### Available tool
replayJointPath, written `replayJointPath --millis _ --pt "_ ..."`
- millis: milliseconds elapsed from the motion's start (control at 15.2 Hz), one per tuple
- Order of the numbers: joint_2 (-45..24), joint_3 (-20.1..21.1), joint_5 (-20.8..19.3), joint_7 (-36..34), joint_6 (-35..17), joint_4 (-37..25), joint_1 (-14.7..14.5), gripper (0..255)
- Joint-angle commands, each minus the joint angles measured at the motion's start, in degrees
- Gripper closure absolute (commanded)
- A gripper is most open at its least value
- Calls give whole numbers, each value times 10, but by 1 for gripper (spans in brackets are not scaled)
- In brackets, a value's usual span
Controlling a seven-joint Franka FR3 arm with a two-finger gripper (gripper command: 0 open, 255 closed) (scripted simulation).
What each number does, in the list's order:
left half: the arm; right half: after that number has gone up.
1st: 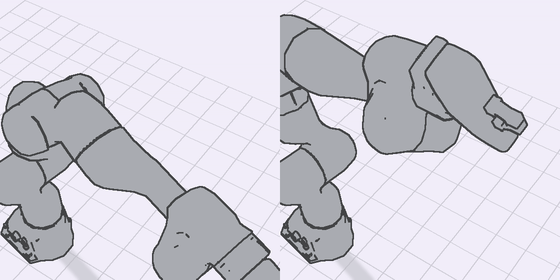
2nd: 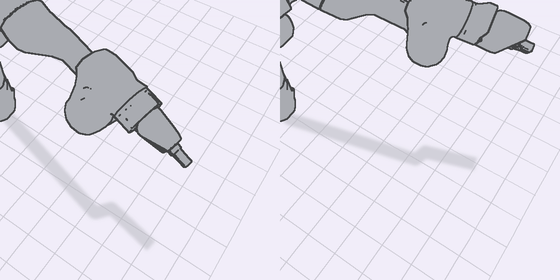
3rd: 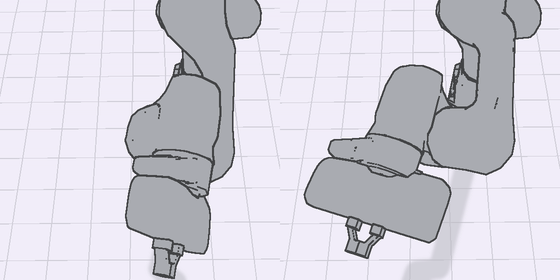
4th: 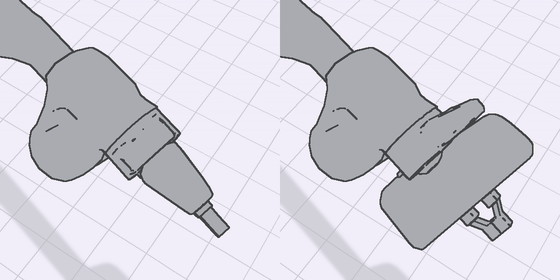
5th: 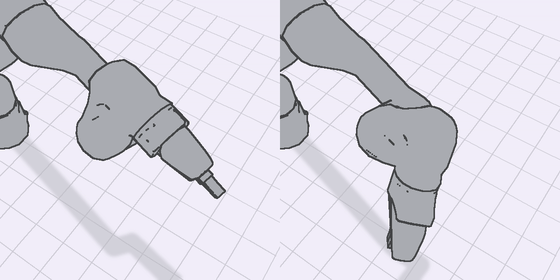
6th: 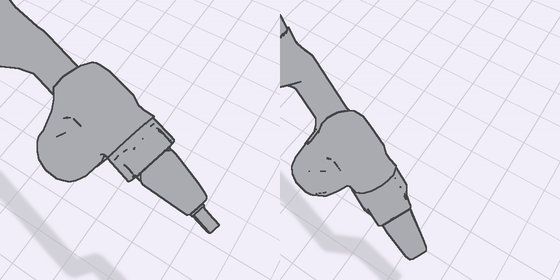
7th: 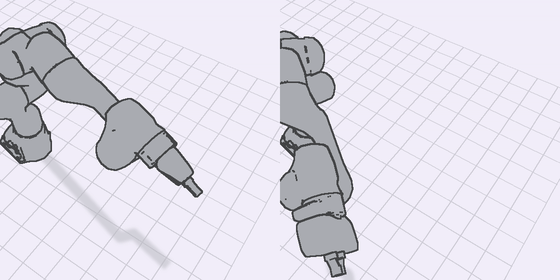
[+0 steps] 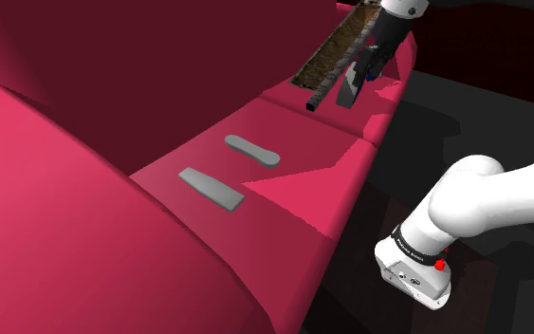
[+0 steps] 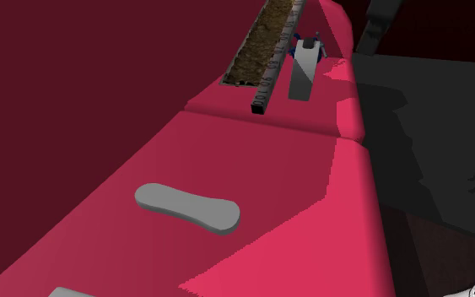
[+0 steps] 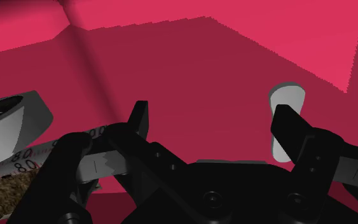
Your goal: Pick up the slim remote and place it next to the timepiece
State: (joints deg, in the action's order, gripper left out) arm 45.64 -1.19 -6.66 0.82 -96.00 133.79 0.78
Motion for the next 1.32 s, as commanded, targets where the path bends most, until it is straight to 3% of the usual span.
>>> replayJointPath --millis 0,594,1254 --pt "0 0 0 0 0 0 0 0" --pt "-143 31 28 -25 -122 6 -30 0" --pt "-333 66 44 -47 -231 -47 -58 0"
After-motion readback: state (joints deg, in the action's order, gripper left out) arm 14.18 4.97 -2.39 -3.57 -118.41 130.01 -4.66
